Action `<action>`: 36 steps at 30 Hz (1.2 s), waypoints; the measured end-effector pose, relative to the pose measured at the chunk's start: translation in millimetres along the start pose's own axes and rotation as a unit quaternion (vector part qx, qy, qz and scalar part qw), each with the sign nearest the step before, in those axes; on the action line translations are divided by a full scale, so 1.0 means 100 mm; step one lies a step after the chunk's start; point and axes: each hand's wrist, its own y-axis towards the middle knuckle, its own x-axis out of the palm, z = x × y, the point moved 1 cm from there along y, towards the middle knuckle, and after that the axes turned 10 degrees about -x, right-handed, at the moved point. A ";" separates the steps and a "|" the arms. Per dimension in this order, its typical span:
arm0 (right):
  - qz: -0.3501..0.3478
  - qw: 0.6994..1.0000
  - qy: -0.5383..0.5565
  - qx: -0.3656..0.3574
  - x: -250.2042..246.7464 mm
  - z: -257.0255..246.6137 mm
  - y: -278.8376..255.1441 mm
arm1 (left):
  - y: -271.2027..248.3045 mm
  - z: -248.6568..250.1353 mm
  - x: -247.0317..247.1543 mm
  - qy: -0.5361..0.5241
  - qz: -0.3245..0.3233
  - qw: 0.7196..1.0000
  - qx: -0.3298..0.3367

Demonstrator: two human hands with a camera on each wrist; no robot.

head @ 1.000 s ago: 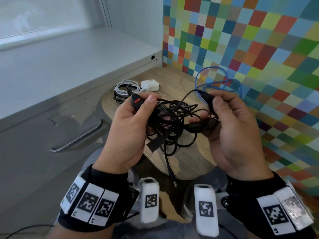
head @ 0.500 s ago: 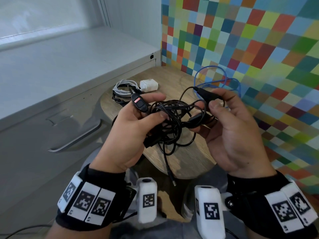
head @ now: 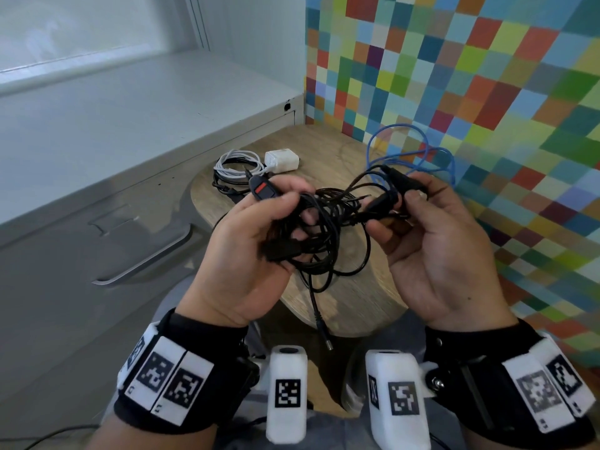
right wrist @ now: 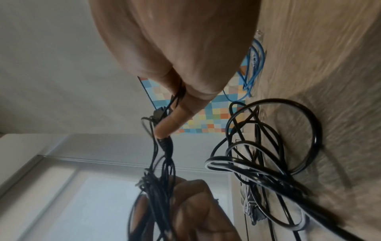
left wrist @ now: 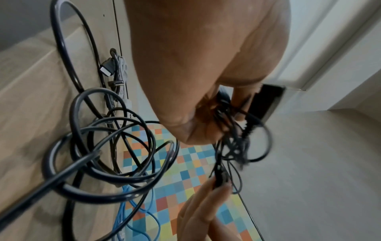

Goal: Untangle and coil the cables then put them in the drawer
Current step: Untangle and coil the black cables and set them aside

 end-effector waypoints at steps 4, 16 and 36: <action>0.015 0.999 -0.014 -0.033 0.00 0.01 0.03 | 0.04 -0.02 -0.04 0.029 0.047 0.998 0.027; -0.027 0.989 -0.129 -0.066 -0.05 0.10 0.03 | 0.11 -0.11 -0.08 0.119 0.114 0.983 0.082; -0.138 0.941 -0.283 -0.125 -0.10 0.20 -0.06 | 0.08 -0.09 -0.03 0.105 0.148 0.975 0.126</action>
